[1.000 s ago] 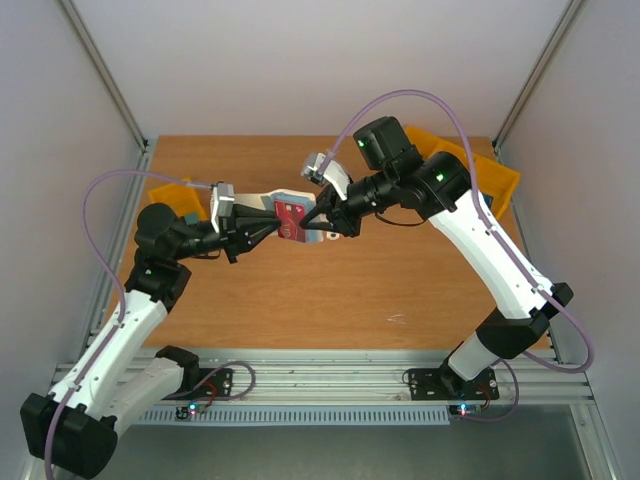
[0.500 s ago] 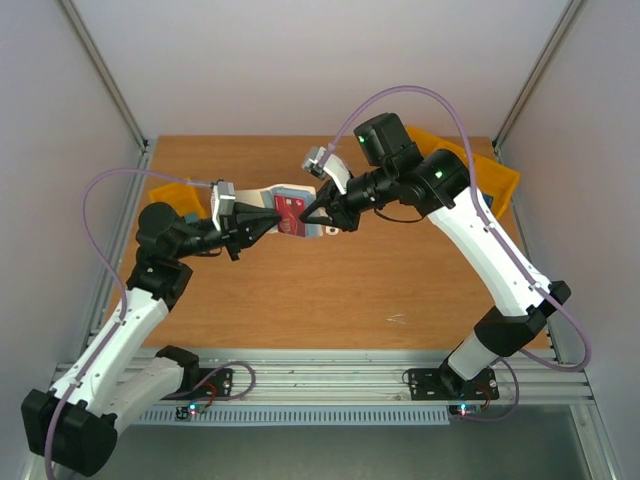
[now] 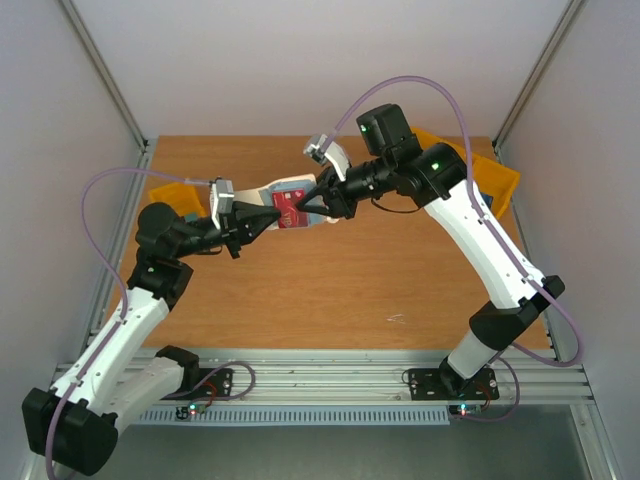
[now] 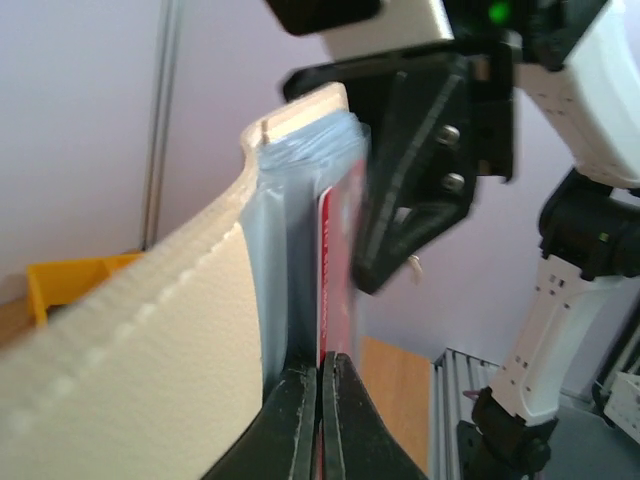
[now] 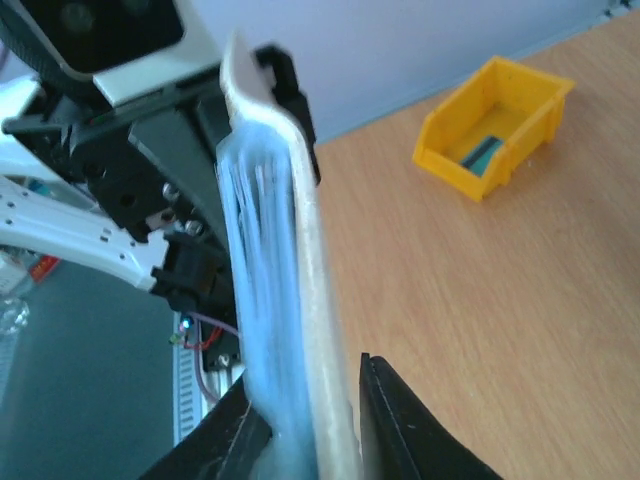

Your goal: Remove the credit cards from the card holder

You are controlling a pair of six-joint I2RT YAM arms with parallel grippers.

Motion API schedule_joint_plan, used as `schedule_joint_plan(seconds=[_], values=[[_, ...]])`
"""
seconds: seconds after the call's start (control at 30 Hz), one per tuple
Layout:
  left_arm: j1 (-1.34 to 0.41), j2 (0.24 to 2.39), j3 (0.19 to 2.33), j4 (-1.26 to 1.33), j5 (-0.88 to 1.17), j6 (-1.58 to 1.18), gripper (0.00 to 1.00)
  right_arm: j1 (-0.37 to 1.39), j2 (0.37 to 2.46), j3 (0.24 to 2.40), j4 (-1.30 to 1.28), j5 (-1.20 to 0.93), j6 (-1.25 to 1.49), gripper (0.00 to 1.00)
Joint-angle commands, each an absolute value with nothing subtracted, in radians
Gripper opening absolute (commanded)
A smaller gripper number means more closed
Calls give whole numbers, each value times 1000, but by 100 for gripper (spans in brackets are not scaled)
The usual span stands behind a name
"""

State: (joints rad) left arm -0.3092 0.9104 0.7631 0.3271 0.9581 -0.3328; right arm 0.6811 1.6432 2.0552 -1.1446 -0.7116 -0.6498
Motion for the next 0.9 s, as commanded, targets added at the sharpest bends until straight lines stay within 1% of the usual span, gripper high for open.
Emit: schedule_joint_plan(seconds=[0.0, 0.13, 0.23, 0.4, 0.53, 0.6, 0.67, 0.7, 0.77, 0.87], values=[[-328, 892, 783, 418, 1031, -382, 0, 633, 1628, 1997, -923, -884, -612, 26], [-318, 887, 782, 418, 1021, -407, 0, 610, 1569, 1925, -897, -929, -628, 37], [-316, 887, 787, 419, 1016, -421, 0, 598, 1562, 1920, -924, -978, -642, 44], [-305, 886, 793, 421, 1017, -432, 0, 559, 1560, 1919, -969, -1023, -657, 45], [-300, 884, 792, 424, 1017, -439, 0, 538, 1565, 1922, -1004, -1034, -661, 51], [-299, 886, 792, 425, 1018, -439, 0, 538, 1576, 1921, -1004, -1052, -651, 52], [-300, 886, 792, 427, 1020, -437, 0, 538, 1584, 1918, -993, -1066, -633, 52], [-299, 887, 793, 427, 1021, -436, 0, 537, 1586, 1917, -987, -1066, -627, 51], [-299, 887, 793, 427, 1021, -436, 0, 538, 1587, 1910, -968, -1072, -610, 47], [-300, 889, 796, 429, 1018, -438, 0, 540, 1583, 1896, -944, -1088, -594, 37]])
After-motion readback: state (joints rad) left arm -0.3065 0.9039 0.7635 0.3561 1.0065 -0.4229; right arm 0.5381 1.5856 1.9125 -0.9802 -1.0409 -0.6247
